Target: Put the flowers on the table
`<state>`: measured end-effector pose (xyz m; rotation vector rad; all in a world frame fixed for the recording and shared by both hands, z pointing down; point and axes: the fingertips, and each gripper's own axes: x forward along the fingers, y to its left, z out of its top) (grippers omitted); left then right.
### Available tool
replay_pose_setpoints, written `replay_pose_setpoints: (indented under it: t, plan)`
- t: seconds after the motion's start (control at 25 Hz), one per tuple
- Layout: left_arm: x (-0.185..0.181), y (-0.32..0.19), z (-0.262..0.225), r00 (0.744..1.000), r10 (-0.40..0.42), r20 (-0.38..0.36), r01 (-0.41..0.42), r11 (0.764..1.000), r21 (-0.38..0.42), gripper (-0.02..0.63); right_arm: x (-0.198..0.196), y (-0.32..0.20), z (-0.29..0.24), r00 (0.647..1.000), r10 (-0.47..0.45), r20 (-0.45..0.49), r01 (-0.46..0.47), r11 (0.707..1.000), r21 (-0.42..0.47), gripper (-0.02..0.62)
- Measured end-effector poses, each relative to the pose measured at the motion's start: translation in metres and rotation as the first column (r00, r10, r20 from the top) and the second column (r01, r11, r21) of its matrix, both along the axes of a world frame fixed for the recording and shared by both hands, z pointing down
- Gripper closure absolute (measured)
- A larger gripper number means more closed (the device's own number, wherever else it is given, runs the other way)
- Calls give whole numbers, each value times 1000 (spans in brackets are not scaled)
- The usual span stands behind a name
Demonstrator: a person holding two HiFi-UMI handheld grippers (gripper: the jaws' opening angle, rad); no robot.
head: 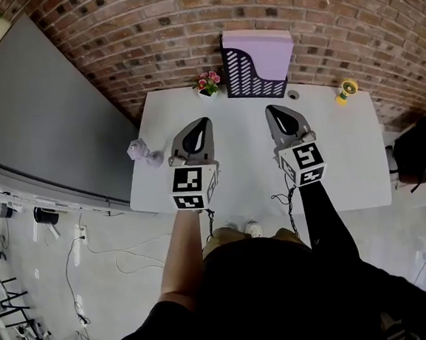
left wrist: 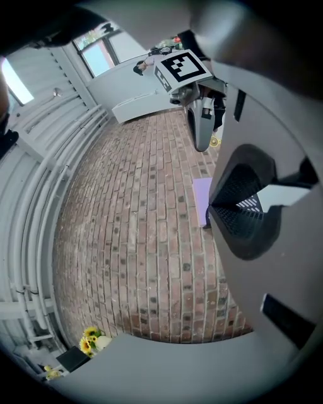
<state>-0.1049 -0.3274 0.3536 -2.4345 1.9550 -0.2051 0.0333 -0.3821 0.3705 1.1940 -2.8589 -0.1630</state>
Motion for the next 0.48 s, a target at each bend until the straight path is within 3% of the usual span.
replay_pose_setpoints:
  t: [0.48]
  plan:
    - [7,1,1,1000,2,3,-2,1000,6,598,8,3,1,1000,6,5,-6,1000,0,595]
